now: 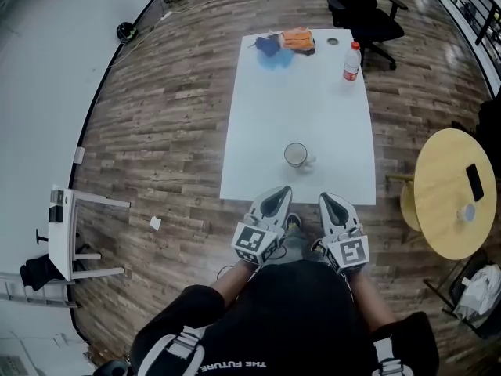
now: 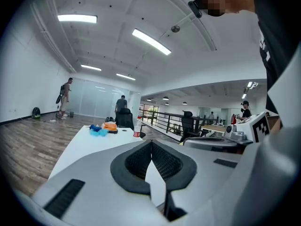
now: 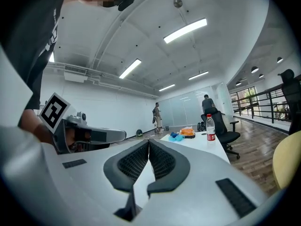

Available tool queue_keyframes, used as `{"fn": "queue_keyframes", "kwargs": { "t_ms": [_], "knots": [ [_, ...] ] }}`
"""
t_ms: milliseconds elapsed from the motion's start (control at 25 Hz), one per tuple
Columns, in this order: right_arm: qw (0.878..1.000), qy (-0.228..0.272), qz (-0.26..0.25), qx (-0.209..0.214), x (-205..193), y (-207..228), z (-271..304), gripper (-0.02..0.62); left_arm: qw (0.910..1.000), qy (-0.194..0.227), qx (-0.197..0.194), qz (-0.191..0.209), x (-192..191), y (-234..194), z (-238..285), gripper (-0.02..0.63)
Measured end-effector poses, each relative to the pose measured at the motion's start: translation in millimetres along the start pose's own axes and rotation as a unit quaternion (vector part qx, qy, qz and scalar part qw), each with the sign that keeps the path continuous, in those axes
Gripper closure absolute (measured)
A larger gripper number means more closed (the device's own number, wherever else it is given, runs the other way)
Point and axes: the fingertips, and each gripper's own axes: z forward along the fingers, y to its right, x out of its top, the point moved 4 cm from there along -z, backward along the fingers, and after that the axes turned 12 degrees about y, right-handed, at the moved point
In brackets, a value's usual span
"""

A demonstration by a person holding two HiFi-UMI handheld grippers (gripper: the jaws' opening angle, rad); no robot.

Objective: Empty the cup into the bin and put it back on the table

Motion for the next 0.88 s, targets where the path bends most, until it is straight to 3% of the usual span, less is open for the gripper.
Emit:
{"fn": "queue_keyframes", "kwargs": {
  "t_ms": [360,640,880],
  "knots": [
    [1.0,-0.005,-0.028,-0.006,-16,3,70,0.58,0.9993,0.018,-0.032,0.005,1,-69,31,0.586],
    [0.999,-0.041,-0.024,-0.022,-40,3,96,0.58,0.998,-0.022,-0.058,0.01,-33,-110,62,0.586],
    [0.997,-0.071,-0.024,-0.023,-48,26,103,0.58,0.9945,-0.054,-0.089,-0.013,-71,-119,86,0.57]
  ]
}}
